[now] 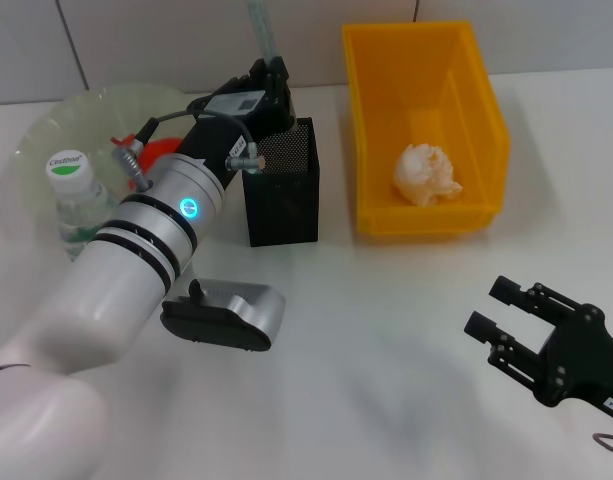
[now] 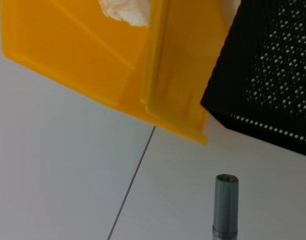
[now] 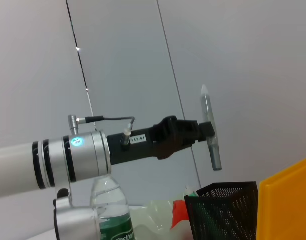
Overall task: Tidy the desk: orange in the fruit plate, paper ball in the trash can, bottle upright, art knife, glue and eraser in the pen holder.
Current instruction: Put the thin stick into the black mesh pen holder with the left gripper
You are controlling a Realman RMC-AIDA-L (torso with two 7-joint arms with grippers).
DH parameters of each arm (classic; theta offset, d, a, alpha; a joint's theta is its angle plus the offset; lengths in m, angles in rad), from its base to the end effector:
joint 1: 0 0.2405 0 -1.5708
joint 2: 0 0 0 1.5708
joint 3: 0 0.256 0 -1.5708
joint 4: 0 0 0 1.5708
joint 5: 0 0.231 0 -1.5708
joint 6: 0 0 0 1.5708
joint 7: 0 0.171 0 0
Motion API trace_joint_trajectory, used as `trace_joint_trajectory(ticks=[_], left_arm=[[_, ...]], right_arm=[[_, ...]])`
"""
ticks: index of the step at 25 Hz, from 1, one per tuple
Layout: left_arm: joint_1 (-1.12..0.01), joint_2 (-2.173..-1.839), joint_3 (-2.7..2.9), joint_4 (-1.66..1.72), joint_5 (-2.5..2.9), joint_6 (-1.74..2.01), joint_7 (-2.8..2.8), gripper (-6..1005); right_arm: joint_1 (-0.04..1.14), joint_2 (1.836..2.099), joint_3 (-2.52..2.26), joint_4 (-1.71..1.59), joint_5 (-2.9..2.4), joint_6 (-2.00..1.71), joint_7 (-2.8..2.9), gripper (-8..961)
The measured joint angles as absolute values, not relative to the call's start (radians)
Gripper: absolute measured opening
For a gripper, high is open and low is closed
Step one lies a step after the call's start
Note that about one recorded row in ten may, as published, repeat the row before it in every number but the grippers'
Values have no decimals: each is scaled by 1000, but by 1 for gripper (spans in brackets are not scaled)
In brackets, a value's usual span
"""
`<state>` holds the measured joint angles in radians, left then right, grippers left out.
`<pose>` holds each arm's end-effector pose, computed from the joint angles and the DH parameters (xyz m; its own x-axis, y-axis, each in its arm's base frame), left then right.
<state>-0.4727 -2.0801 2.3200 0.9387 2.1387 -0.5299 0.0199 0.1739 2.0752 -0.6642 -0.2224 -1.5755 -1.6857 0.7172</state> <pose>-0.1349 0.3985 -0.1264 -0.4503 -0.2162 -0.8663 -0.8374 0.4389 0.3257 0.3380 0.2239 -0.0430 0.5912 -0.1277 -0.7963 -0.6076 -0.7198 -0.3357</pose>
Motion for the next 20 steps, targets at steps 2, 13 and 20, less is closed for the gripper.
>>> trace_joint_trajectory(ticks=[2, 13, 20], left_arm=[[-473, -2080, 2324, 932, 2135, -528, 24, 152], [-496, -2080, 2339, 885, 2118, -523, 25, 155], [-502, -2080, 2339, 879, 2104, -527, 27, 157]], right_arm=[[176, 2075, -664, -222, -1575, -1686, 720, 606], [184, 2075, -664, -221, -1575, -1686, 724, 607], [184, 2077, -664, -216, -1575, -1685, 720, 608]])
